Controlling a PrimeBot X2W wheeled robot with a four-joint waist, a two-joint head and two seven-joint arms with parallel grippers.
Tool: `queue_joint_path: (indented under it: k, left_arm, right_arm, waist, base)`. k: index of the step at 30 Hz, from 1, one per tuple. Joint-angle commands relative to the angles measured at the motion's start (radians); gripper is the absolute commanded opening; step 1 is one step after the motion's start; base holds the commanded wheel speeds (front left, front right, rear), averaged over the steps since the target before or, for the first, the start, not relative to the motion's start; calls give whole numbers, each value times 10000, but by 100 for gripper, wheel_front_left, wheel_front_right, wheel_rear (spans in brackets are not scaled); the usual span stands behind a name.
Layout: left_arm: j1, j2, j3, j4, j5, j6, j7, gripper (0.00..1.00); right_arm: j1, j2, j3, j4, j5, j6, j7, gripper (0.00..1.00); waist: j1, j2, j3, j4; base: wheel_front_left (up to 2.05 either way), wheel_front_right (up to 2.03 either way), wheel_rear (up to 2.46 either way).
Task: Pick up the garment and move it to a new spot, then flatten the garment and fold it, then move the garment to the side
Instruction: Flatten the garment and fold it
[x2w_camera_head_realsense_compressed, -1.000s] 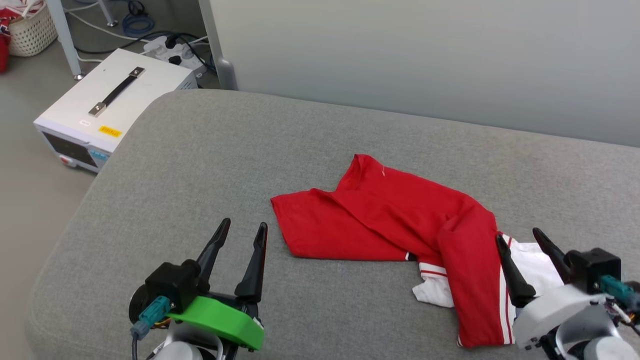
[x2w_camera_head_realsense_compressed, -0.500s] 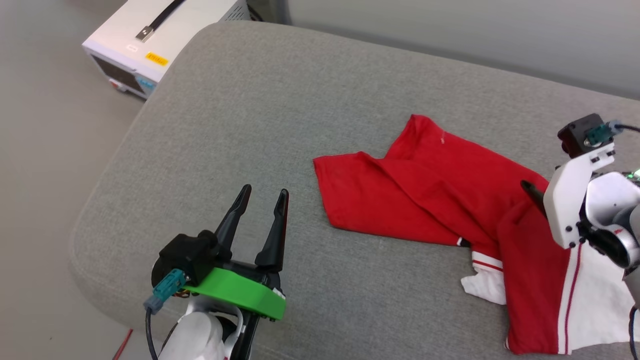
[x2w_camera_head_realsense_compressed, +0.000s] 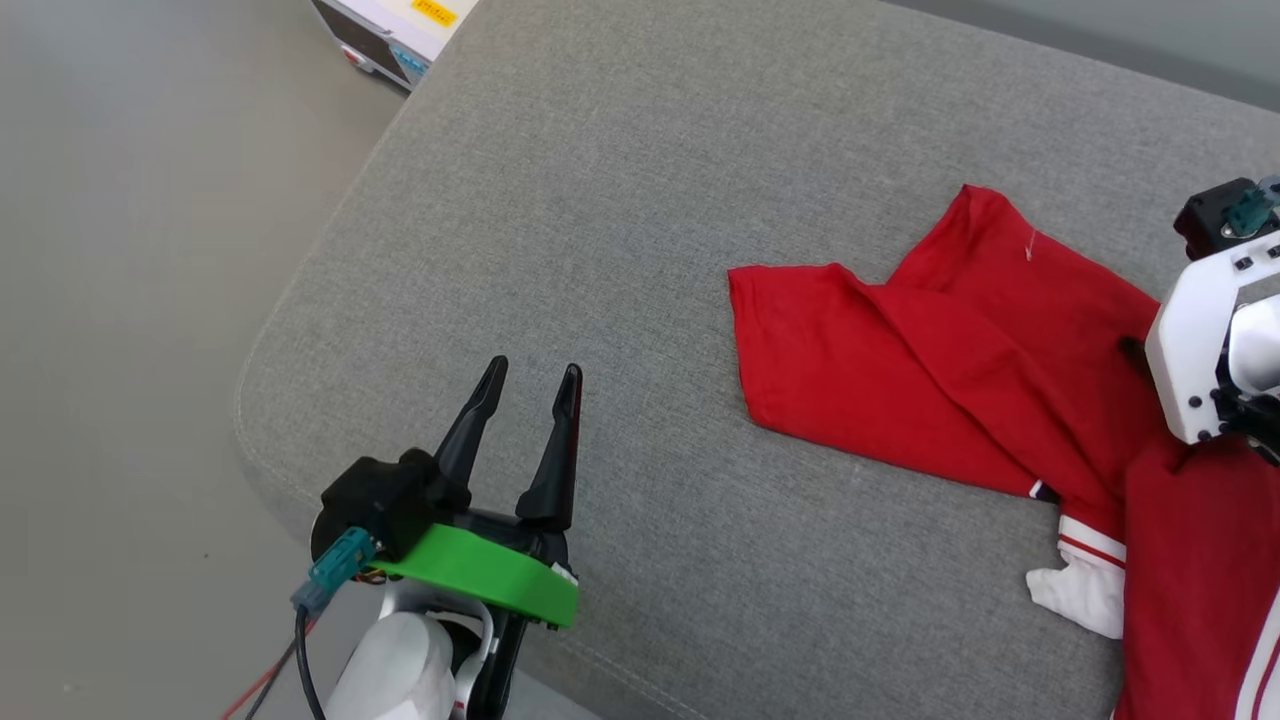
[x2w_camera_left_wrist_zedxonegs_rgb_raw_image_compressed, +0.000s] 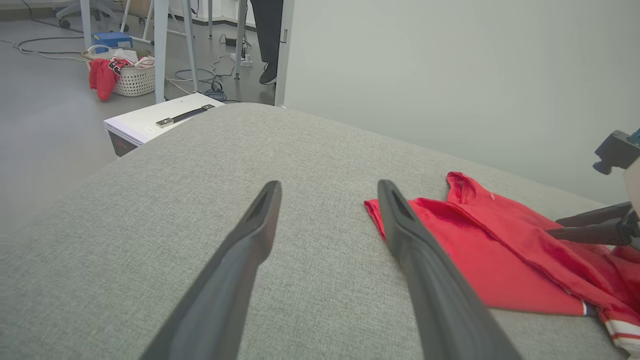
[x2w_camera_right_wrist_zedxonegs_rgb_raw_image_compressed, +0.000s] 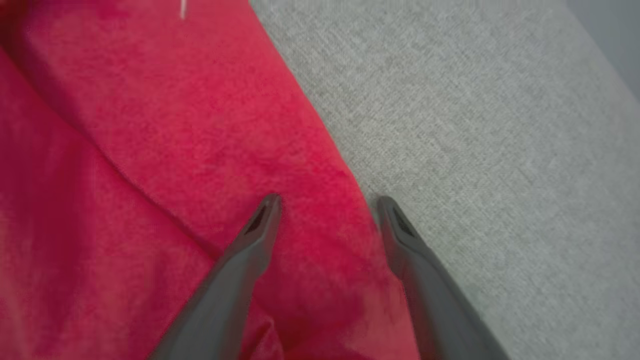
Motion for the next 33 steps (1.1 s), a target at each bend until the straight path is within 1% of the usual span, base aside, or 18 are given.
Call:
queue_joint_path:
  k: [1, 2, 3, 4, 11, 17, 25, 28, 30, 31, 32, 33]
  left_arm:
    - [-104, -72, 41, 12, 131, -53, -57, 100]
    - [-98, -82, 62, 26, 148, -58, -57, 100]
    - [-96, -89, 82, 37, 162, -62, -57, 100]
    - [-98, -96, 108, 52, 180, -66, -57, 100]
    - [-141, -113, 244, 84, 321, -79, -57, 100]
    - [-127, -70, 228, 56, 331, -82, -57, 100]
    - [-194, 52, 202, -46, 309, -83, -57, 100]
    - [-230, 78, 177, -54, 310, -83, -57, 100]
    - [-261, 97, 150, -53, 313, -83, -57, 100]
    - [-273, 107, 145, -51, 312, -83, -57, 100]
    - [-278, 120, 140, -45, 313, -83, -57, 100]
    - [-275, 137, 148, -34, 314, -83, -57, 100]
  right_arm:
    - [61, 6, 170, 331, 163, -9, 41, 100]
    - [85, 12, 207, 472, 255, -9, 53, 69]
    - [98, 7, 252, 546, 306, -9, 28, 7]
    - [97, -18, 296, 613, 344, -9, -56, 0]
    - [-160, -342, 122, 896, 380, -9, -1052, 0]
    - [-494, -755, -374, 1258, 89, -9, -2033, 0]
    - [-937, -1515, -1213, 2165, -931, -9, -2992, 0]
    - [-940, -1666, -1598, 2672, -1397, -9, -3334, 0]
    - [-909, -1603, -1901, 3053, -1639, -9, -3521, 0]
    - [-891, -1474, -2075, 3213, -1724, -9, -3675, 36]
    - [-880, -1370, -2215, 3325, -1805, -9, -3819, 100]
    - [-852, -1232, -2345, 3439, -1920, -9, -4000, 100]
  waist:
    - [-1, 0, 131, 111]
    - [-1, 0, 117, 81]
    - [-1, 0, 98, 46]
    - [-1, 0, 66, -5]
    - [-1, 0, -169, -457]
    - [-1, 0, -377, -889]
    - [-1, 0, -295, -1312]
    - [-1, 0, -261, -1420]
    - [-1, 0, -263, -1500]
    - [-1, 0, -279, -1553]
    - [-1, 0, -300, -1598]
    - [-1, 0, -346, -1674]
  base:
    - [0, 0, 0]
    - [0, 0, 0]
    - [0, 0, 0]
    - [0, 0, 0]
    - [0, 0, 0]
    - [0, 0, 0]
    - [0, 0, 0]
    - [0, 0, 0]
    - [0, 0, 0]
    - [0, 0, 0]
    - [0, 0, 0]
    - [0, 0, 0]
